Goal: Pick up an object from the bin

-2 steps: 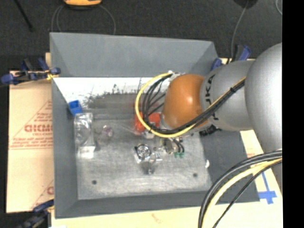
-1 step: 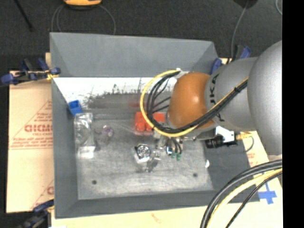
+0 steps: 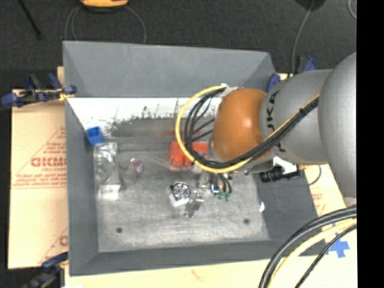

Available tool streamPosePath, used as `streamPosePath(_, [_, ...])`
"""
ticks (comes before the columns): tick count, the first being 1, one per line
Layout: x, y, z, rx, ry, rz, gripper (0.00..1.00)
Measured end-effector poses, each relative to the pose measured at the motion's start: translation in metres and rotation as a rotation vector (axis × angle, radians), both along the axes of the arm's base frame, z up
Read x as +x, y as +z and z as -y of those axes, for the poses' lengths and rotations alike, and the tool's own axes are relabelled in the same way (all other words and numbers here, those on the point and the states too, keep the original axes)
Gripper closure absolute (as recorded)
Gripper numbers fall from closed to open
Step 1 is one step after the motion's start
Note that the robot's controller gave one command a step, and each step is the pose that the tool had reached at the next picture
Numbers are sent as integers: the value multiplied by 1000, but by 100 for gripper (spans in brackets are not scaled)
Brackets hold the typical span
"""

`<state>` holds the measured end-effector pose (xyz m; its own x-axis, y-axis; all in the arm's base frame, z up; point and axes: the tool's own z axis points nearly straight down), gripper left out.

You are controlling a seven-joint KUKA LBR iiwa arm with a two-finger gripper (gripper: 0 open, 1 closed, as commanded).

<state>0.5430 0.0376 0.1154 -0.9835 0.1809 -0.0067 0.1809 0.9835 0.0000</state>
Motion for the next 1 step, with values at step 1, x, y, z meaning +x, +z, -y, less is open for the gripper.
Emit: streamPosePath(1, [10,-42,5,7,-285,0,0])
